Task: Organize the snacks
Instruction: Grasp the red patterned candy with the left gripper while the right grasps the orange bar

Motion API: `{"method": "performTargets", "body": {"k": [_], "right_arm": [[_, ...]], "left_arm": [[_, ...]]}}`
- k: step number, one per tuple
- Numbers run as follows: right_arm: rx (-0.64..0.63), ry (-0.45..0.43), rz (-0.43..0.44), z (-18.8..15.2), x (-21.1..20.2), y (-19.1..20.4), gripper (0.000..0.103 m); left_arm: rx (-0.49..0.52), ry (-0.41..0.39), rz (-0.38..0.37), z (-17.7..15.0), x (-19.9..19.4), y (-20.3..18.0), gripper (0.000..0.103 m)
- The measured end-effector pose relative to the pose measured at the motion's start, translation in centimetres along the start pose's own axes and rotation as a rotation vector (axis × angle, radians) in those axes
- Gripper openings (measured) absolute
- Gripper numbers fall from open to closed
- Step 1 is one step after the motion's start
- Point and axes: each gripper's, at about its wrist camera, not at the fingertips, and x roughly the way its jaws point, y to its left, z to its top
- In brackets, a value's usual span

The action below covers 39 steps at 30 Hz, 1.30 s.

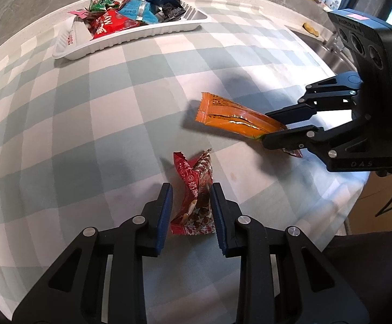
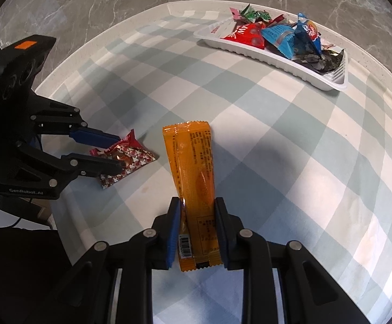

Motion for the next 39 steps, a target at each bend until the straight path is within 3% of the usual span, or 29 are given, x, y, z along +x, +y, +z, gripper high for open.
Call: {"method": "performTargets", "body": {"k": [17, 22, 27, 34, 37, 39], "right_arm": [[-0.031, 0.02, -0.062, 0.8, 1.1, 1.0, 0.04], [-0.021, 0.028, -0.063, 1.0, 1.4, 1.0, 0.043], [-0.056, 0.042, -0.088, 1.1, 1.6, 1.5, 0.043], [-0.05, 0.059, -0.089, 1.3, 1.8, 1.5, 0.043], [-0.058, 0.062, -0.107, 1.3, 1.8, 1.6, 0.039], [-0.06, 0.063, -0.122, 1.3, 1.9, 1.7, 0.03]], "left_arm": [[0.07, 0.046, 0.055, 1.0, 1.6, -1.5, 0.03], [0.08, 0.055, 0.027, 1.2, 1.9, -1.8, 0.045], [0.136, 0.057, 0.052, 1.0, 2.3, -3.2, 0.061], [0.116, 0.046, 0.067, 1.0, 2.4, -2.9, 0.061], [0.121, 0.034, 0.09, 0.9, 2.3, -2.7, 0.052], [0.116, 0.027, 0.096, 0.9, 2.1, -2.4, 0.035]]}}
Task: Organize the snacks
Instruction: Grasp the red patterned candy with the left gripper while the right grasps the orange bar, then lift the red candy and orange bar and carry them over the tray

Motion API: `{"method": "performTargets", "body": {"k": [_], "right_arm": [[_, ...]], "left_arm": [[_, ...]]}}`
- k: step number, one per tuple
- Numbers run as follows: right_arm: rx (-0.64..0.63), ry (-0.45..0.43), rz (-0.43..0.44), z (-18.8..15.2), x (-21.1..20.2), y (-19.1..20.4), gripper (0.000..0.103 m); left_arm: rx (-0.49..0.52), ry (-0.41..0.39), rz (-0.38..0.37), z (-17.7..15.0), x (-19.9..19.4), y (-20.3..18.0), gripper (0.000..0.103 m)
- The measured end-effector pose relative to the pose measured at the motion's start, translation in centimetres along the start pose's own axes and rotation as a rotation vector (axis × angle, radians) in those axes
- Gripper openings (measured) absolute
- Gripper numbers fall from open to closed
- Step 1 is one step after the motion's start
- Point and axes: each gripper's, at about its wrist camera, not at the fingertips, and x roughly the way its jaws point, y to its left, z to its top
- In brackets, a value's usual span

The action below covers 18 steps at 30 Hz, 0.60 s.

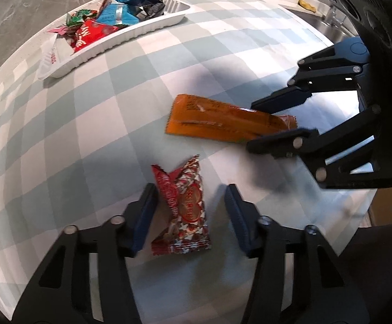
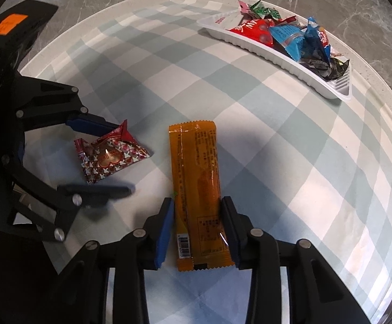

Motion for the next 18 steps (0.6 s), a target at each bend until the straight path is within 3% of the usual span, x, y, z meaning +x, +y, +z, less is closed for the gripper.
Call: {"method": "performTargets", "body": {"k": [2, 3, 6, 18], "right_arm": [[0.009, -0.004, -0.008, 0.0, -0.1, -0.2, 0.022], [0.023, -0.008, -0.008, -0.1, -0.1, -0.4, 0.017], [0.064, -0.02, 0.003, -0.4, -0.4, -1.1, 0.014], [0.223, -0.068, 0.156, -1.8, -2.7, -2.7, 0.014]], "left_arm": [[-0.012, -0.003, 0.01, 0.0, -0.2, 0.4, 0.022], [-0.016, -0.002, 0.011, 0.0, -0.2, 0.6, 0.021], [-0.017, -0.009, 0.004, -0.3, -0.4, 0.7, 0.019], [-0.114, -0.067, -0.053, -0.3, -2.9, 2.2, 0.018]]}}
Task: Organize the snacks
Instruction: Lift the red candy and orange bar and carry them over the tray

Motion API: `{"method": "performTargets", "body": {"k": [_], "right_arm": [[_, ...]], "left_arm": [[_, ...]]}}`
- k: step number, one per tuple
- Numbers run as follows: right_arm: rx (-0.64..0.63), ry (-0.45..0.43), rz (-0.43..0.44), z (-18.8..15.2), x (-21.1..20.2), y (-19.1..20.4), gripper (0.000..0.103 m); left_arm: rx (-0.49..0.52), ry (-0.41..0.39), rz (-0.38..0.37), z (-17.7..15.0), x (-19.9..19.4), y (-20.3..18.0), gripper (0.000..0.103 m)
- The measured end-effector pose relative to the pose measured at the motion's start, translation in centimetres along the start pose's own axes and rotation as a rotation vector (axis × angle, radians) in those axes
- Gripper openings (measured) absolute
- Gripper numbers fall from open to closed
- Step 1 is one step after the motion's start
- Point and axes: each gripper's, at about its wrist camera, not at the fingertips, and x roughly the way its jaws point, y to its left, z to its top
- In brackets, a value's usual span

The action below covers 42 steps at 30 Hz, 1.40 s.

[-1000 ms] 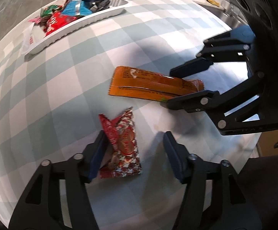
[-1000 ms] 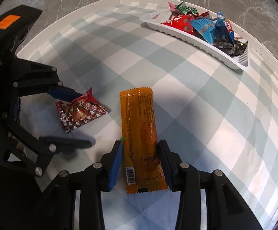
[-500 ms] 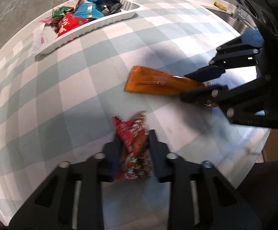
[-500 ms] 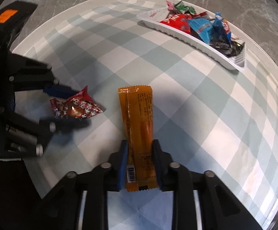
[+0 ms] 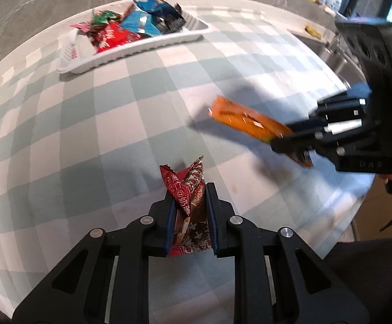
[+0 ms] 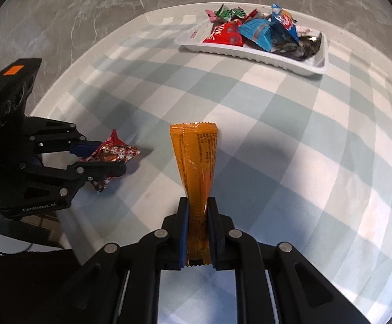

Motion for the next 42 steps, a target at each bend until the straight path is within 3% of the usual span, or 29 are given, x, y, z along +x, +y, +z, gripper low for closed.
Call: {"method": "performTargets", "body": {"k": [9, 18, 30, 35, 42], "right_arm": [[0.101, -0.05, 0.098, 0.8, -1.8, -0.8, 0.014], [0.165, -0.138, 0.106, 3.3, -4.3, -2.5, 0.014], [0.21, -0.183, 0.096, 12.2, -3.9, -4.4, 0.014], [0.221, -0.207, 0.076, 16.9, -3.2, -5.0, 0.014], [0.262, -0.209, 0.053, 20.6, -1.8, -6.3, 0.014]], "left_arm": [[-0.039, -0.047, -0.015, 1.8, -1.8, 0.9, 0.019], [-0.061, -0.105, -0.021, 5.4, -3.4, 2.2, 0.019], [-0.087, -0.201, -0.044, 14.9, -4.6, 9.9, 0.019], [-0.086, -0.218, -0.05, 18.9, -4.3, 13.2, 0.019], [-0.067, -0.219, -0.073, 23.1, -2.5, 15.8, 0.019]]}}
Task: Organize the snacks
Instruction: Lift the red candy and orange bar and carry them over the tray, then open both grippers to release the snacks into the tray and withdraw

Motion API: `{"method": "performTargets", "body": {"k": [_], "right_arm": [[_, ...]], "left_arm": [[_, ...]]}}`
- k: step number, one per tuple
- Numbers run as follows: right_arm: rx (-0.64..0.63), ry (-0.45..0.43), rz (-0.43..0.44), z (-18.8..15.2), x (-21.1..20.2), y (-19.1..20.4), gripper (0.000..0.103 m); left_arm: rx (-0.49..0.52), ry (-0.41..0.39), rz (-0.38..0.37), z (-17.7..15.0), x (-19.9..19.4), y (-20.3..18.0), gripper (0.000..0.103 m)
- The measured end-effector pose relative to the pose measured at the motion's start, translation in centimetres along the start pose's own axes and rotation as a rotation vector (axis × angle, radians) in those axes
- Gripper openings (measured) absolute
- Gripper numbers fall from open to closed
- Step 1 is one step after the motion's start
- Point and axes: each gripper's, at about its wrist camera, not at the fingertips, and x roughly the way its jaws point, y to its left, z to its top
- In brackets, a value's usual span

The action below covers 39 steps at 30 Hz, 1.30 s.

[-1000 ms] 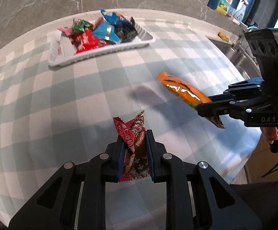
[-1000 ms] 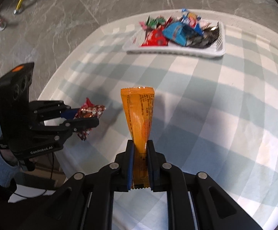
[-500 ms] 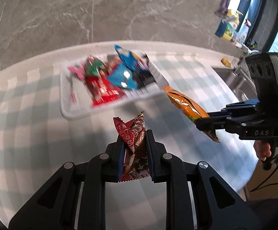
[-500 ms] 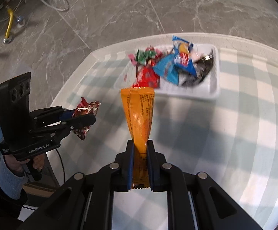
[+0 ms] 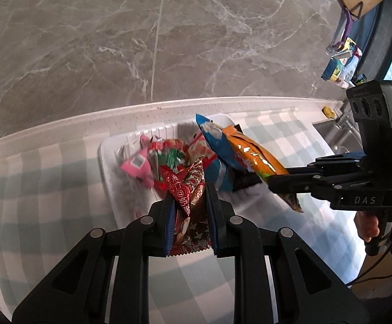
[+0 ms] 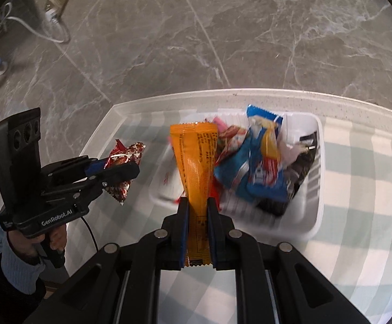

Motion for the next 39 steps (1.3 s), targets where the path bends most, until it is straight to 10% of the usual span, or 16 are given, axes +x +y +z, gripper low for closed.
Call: {"method": "performTargets", "body": {"k": [39], "right_arm": [[0.135, 0.061, -0.098, 4.3, 9.4, -4.7, 0.019]], "left_arm": [[-0.009, 0.082, 0.032, 4.0, 11.8, 1.4, 0.019]]}}
